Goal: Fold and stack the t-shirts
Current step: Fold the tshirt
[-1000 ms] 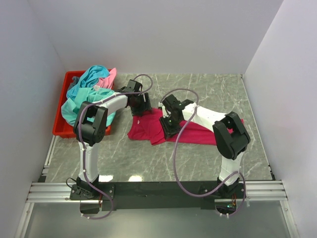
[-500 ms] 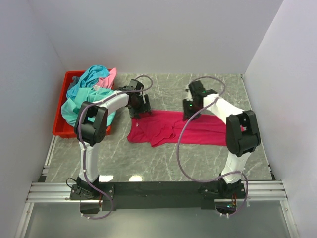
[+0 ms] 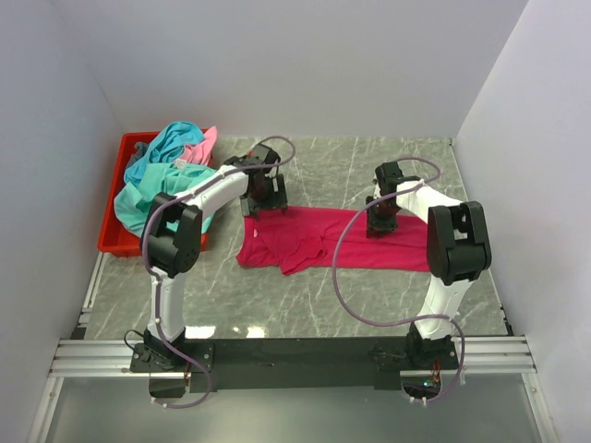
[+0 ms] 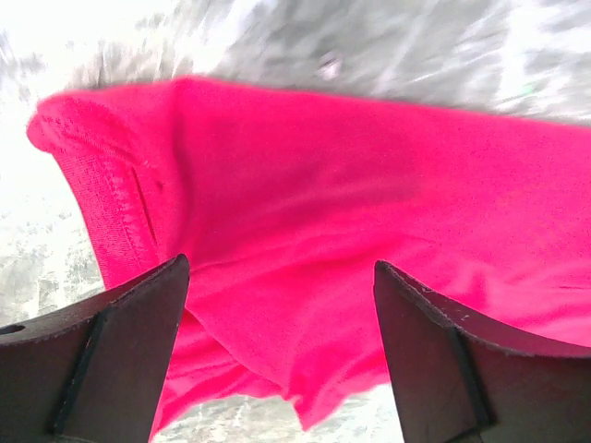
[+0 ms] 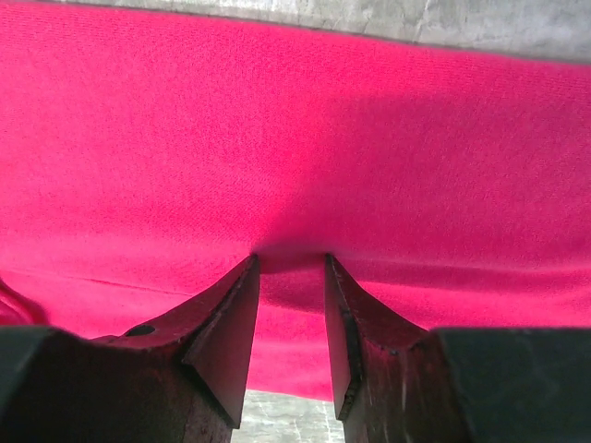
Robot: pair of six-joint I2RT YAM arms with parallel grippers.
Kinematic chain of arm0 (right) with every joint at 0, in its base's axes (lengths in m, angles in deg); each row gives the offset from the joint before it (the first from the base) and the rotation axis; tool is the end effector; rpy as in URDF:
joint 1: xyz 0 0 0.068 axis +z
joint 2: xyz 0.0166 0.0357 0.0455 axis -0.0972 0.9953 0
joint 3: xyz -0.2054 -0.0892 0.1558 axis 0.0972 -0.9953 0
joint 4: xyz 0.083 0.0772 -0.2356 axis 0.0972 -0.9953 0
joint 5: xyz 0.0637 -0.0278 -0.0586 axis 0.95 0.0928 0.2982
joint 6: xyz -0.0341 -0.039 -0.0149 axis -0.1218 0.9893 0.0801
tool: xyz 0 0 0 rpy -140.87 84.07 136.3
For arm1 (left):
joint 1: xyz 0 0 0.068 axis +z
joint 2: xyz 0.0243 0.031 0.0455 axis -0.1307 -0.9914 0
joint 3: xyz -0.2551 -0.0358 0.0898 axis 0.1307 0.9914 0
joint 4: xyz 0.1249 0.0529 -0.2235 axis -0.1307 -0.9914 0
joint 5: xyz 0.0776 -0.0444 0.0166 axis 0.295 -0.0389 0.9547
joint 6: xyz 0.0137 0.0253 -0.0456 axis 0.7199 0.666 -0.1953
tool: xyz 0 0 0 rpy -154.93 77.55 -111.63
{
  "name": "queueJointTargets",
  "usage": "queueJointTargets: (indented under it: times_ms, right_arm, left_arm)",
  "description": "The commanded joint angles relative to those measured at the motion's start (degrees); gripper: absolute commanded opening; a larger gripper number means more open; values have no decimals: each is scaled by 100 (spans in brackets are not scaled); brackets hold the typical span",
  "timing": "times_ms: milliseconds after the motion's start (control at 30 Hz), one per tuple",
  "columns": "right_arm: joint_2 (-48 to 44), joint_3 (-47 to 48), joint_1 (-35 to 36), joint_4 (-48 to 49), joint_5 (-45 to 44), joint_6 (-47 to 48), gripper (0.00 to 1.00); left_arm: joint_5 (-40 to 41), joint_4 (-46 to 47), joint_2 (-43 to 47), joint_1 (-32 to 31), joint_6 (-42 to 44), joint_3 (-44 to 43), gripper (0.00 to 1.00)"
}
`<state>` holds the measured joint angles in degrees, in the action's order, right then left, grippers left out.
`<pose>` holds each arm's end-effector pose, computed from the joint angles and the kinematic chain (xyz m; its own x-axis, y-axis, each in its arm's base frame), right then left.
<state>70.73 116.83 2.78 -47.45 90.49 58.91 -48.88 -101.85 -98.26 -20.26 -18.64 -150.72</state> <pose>0.3549 0.0555 0.1624 -0.9661 0.0316 -0.2561 -0.0034 0.9908 0.1351 0.3861 -0.2033 0.2020 -0.9286 -0.1946 -0.3159 -0.1209 0.9637 -0.2380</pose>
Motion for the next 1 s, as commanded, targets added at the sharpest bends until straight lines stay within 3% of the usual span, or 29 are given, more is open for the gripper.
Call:
queueJointTargets:
  times_ms: [0,400,533,733,967]
  right_arm:
    - [174,93,-10,107,-90,27,42]
    - [236,-12,-1,-148,67,-166,42]
    - [236,-30,60,-368,489,-237,41]
    - [157,-30,333,-702,638,-351,41]
    - [-1,-21,930,-1106,753,-404,41]
  left_arm:
    - [-191,-234,337,-79,-93,-565,87]
    - [-1565,-472,-858,-185,205,-495,87]
    - [-1347,-595,-1428,-168,311,-951,87]
    - [-775,-929,-2369,17,373,-2322,87]
    - [-625,-542,-2827,289,48,-3121,87]
